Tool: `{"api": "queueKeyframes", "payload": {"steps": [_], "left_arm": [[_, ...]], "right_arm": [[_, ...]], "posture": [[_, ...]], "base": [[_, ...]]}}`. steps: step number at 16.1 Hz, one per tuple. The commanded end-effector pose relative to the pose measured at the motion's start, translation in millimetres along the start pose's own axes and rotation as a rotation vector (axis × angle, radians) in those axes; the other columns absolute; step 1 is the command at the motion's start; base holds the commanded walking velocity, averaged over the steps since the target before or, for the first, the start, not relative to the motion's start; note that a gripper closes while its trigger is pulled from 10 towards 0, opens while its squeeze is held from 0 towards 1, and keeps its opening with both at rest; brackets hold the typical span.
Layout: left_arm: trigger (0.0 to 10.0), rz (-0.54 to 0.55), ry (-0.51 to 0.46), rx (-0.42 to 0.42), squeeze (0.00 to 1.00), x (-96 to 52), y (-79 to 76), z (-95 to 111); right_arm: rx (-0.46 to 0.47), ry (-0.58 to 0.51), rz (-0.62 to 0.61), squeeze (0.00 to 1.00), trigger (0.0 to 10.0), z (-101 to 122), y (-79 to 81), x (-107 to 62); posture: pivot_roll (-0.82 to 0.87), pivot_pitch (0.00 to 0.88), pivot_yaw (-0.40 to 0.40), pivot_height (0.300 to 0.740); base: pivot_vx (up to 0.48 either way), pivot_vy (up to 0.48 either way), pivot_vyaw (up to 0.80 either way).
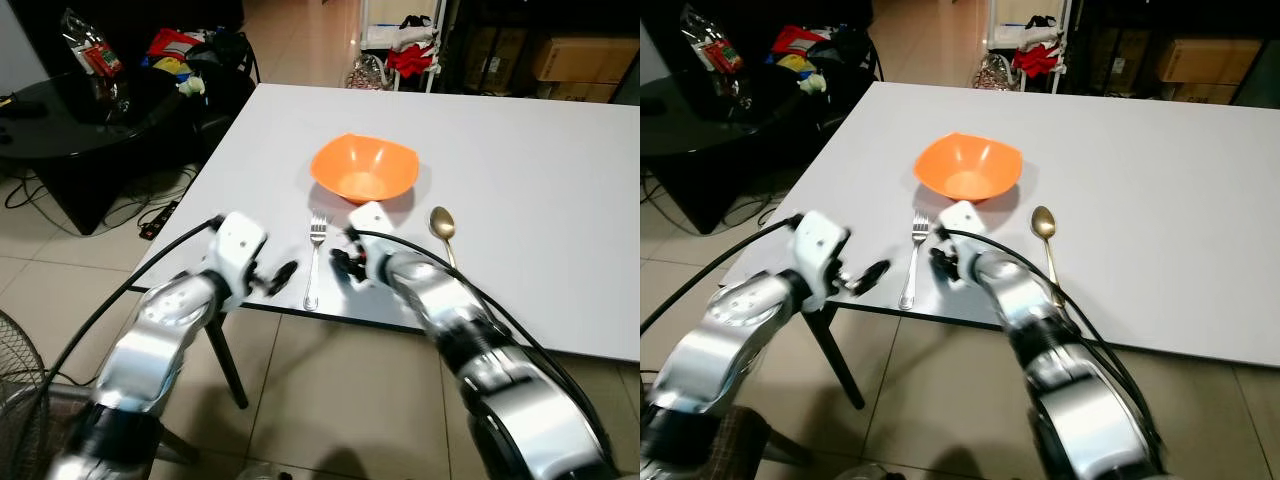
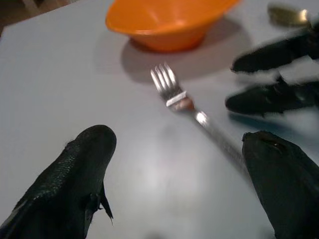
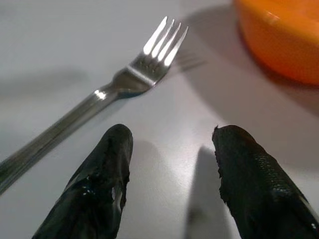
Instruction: Setting the table
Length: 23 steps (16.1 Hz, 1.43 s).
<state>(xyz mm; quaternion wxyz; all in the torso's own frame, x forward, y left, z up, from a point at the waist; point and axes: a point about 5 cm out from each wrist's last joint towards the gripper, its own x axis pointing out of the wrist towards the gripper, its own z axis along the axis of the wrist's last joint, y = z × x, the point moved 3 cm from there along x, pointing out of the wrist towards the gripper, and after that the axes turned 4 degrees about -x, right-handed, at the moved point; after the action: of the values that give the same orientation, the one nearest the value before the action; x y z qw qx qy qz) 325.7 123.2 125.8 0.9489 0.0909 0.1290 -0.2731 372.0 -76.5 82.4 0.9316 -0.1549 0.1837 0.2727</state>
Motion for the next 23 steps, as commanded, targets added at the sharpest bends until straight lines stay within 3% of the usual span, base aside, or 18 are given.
{"api": "queueKeyframes", "payload": {"steps": [1, 3, 5, 6, 8, 10, 11, 12, 15, 19, 20, 21, 23], "left_arm": [[10.0, -0.010, 0.005, -0.027, 1.00, 5.8, 0.9, -0.9], [10.0, -0.012, 0.007, -0.033, 1.00, 17.2, -0.7, 0.0], [10.0, -0.038, -0.007, -0.110, 1.00, 42.6, -8.1, 4.7], [10.0, -0.038, 0.015, -0.113, 1.00, 50.4, -8.8, 3.1], [10.0, 0.008, 0.056, -0.114, 1.00, 58.6, -3.2, -1.4], [10.0, 0.043, 0.067, -0.162, 1.00, 65.7, -0.8, -4.2], [10.0, 0.042, 0.090, -0.192, 0.54, 72.6, -3.1, -9.4], [10.0, 0.042, 0.125, -0.172, 0.00, 77.5, -5.2, -15.6], [10.0, 0.043, 0.183, -0.187, 0.00, 80.3, -10.5, -26.3], [10.0, 0.053, 0.238, -0.206, 0.00, 83.7, -16.1, -44.1], [3.8, 0.092, 0.261, -0.209, 0.00, 82.6, -12.0, -48.7], [0.0, 0.112, 0.270, -0.224, 0.00, 82.1, -9.5, -50.4], [0.0, 0.151, 0.290, -0.265, 0.00, 80.2, -4.6, -55.7]], "right_arm": [[0.029, -0.061, -0.011, 0.00, 10.0, 12.1, -7.5, -9.8], [0.046, -0.108, -0.046, 0.00, 10.0, 13.8, -17.9, -29.9], [0.082, -0.253, -0.135, 0.00, 10.0, 21.4, -39.2, -86.4], [0.067, -0.295, -0.120, 0.00, 10.0, 22.4, -39.5, -109.2], [0.025, -0.276, -0.076, 0.00, 10.0, 14.9, -35.1, -131.2], [0.006, -0.233, -0.052, 0.00, 10.0, 4.8, -34.9, -143.0], [-0.006, -0.190, -0.026, 0.00, 10.0, -5.0, -31.6, -155.0], [-0.017, -0.143, 0.031, 0.00, 10.0, -14.3, -23.4, -167.8], [-0.002, -0.092, 0.130, 0.00, 10.0, -21.5, -12.2, -182.4], [-0.013, -0.051, 0.151, 0.00, 10.0, -25.4, -11.9, -189.6], [-0.015, -0.047, 0.157, 0.00, 10.0, -24.4, -12.2, -191.1], [-0.015, -0.046, 0.166, 0.00, 10.0, -23.3, -11.5, -192.1], [-0.018, -0.043, 0.173, 0.00, 10.0, -23.0, -11.3, -192.0]], "posture": [[0.02, 0.000, 0.072, 0.740], [0.00, 0.000, 0.086, 0.740], [-0.05, 0.000, 0.108, 0.740], [-0.07, 0.000, 0.119, 0.740], [-0.08, 0.000, 0.125, 0.740], [-0.10, 0.000, 0.134, 0.740], [-0.11, 0.000, 0.141, 0.740], [-0.13, 0.000, 0.147, 0.740], [-0.13, 0.000, 0.147, 0.740], [-0.14, 0.000, 0.147, 0.740], [-0.14, 0.000, 0.146, 0.740], [-0.14, 0.000, 0.145, 0.740], [-0.14, 0.000, 0.142, 0.740]], "base": [[0.000, 0.000, 0.00], [0.000, 0.000, 0.00], [0.000, 0.000, 0.00], [0.000, 0.000, 0.00], [0.000, 0.000, 0.00], [0.000, 0.000, 0.00], [0.000, 0.000, 0.00], [0.000, 0.000, 0.00], [0.000, 0.000, 0.00], [0.000, 0.000, 0.00], [0.000, 0.000, 0.00], [0.000, 0.000, 0.00], [0.000, 0.000, 0.00]]}}
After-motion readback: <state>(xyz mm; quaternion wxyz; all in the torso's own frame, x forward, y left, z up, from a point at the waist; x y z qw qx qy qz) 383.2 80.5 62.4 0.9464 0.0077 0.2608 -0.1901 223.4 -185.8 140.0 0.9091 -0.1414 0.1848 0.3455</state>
